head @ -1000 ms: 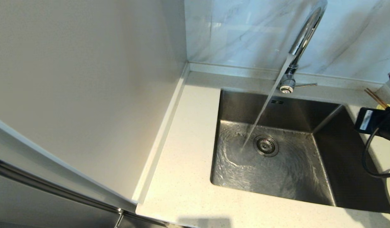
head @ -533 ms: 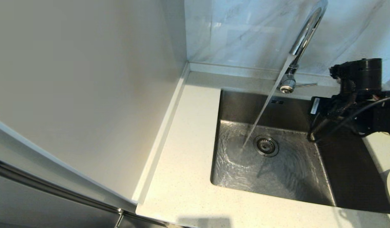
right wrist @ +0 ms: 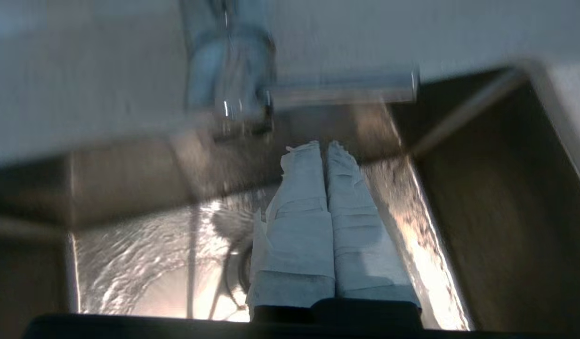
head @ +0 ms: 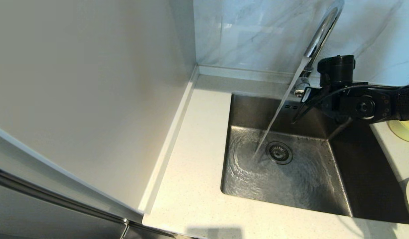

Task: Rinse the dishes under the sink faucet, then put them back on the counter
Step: Turn off the faucet

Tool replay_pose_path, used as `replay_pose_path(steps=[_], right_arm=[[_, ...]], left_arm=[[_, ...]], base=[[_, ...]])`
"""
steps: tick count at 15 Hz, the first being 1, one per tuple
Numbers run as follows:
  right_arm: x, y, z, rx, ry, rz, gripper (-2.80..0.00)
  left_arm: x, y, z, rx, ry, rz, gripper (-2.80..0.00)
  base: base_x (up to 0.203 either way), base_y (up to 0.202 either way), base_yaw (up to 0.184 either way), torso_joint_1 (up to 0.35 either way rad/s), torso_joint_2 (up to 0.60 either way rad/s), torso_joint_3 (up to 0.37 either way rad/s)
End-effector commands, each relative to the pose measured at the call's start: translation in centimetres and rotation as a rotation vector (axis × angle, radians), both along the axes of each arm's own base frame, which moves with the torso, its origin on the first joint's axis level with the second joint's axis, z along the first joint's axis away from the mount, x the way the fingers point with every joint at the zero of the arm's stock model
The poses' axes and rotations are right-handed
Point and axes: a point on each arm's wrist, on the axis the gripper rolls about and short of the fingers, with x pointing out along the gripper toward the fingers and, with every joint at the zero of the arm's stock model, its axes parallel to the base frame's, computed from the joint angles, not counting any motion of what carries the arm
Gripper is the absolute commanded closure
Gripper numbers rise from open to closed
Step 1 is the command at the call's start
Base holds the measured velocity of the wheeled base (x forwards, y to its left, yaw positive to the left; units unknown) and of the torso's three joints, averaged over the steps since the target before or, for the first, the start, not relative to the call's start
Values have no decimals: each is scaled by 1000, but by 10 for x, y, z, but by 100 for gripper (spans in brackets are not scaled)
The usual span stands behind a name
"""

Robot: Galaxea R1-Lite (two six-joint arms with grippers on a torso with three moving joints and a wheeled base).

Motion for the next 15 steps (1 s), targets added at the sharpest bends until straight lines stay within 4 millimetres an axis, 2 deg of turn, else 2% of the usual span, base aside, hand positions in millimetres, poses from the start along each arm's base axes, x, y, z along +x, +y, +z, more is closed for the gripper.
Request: replay_pose_path(steps=[1,3,5,10,13,15], right_arm=[[19,0,-6,-1,-12,-26,0],[34,-9,-6,-8,-44,-104,0],[39,-23,2,27,-100,-164,0],[24,-61,26,42,-163,-283,0],[11,-69,43,53,-201,-296,0],[1,-70,43,49,-186,-299,0]], left_arm=[[0,0,0,0,0,0,0],[0,0,0,0,0,0,0],[0,0,0,0,0,0,0],[0,0,0,0,0,0,0],[0,0,0,0,0,0,0],[0,0,0,0,0,0,0]], base=[[0,0,0,0,0,0],[0,0,0,0,0,0],[0,0,0,0,0,0],[0,0,0,0,0,0],[0,0,0,0,0,0],[0,0,0,0,0,0]])
